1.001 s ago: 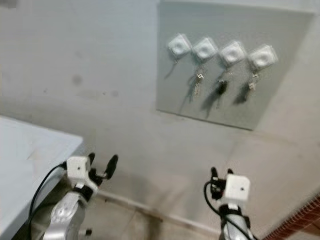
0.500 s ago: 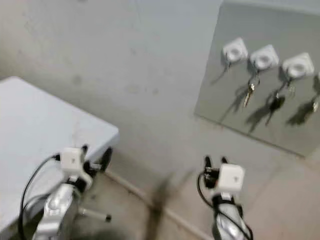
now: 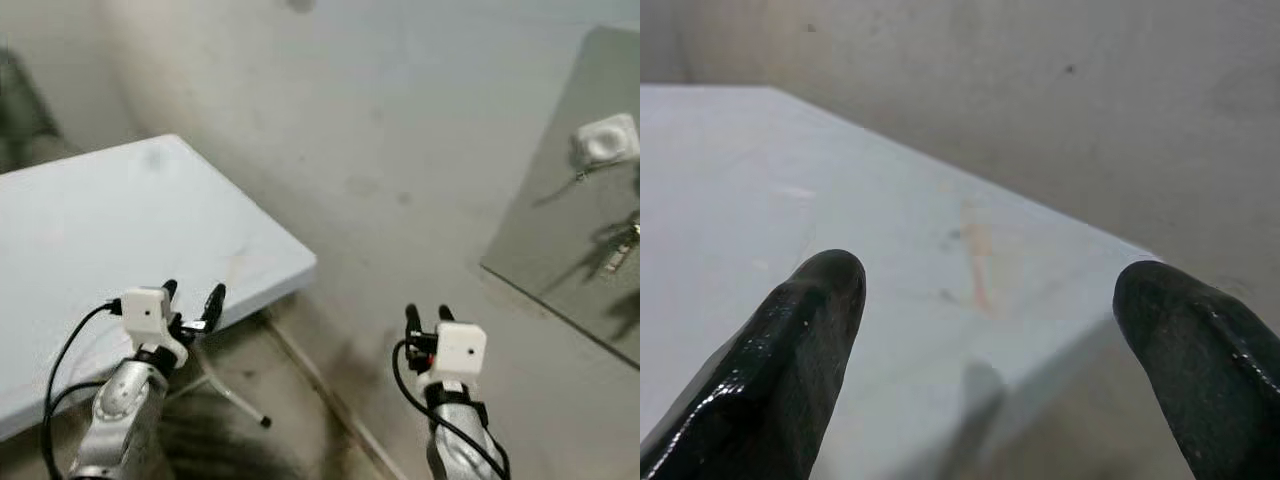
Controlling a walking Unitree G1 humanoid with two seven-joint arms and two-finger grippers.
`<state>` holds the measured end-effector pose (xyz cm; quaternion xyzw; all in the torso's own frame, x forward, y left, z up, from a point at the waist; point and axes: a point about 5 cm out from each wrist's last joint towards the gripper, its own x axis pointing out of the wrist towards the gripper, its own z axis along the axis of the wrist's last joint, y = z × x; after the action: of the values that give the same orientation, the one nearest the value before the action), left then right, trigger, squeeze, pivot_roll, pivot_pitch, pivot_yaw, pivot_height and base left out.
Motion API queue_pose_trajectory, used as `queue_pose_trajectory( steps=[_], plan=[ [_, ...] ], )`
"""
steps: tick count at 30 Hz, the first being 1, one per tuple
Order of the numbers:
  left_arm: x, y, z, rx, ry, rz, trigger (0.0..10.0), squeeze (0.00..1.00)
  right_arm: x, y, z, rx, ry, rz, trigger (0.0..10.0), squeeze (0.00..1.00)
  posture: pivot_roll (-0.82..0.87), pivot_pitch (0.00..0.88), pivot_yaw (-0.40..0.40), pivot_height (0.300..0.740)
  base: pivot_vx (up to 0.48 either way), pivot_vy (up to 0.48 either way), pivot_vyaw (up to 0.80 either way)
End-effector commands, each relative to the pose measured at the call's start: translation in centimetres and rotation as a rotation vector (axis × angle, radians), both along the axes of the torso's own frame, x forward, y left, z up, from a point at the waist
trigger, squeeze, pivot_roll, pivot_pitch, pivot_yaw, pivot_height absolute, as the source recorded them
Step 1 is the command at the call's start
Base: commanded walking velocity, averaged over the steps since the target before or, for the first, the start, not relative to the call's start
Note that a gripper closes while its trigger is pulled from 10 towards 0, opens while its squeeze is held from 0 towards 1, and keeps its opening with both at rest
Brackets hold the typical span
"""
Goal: Hang keys on a hook
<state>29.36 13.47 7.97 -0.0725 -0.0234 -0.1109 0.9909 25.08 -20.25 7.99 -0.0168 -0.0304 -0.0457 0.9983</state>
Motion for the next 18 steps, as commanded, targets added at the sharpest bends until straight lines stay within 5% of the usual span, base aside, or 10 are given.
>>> queue_pose_trajectory(
  steps=[1,18],
  plan=[
    [0.16,0.65,0.06,0.017,0.005,0.011,10.0,0.00,0.34,0.46,0.34,0.011,-0.012,0.013,10.0,0.00,-0.03,0.000,-0.019,0.740,0.000,0.000,0.80],
    [0.08,0.70,-0.11,0.011,0.018,0.007,10.0,0.00,0.20,0.39,0.59,0.004,-0.013,0.030,10.0,0.00,-0.03,0.000,-0.028,0.740,0.000,0.000,0.80]
  ],
)
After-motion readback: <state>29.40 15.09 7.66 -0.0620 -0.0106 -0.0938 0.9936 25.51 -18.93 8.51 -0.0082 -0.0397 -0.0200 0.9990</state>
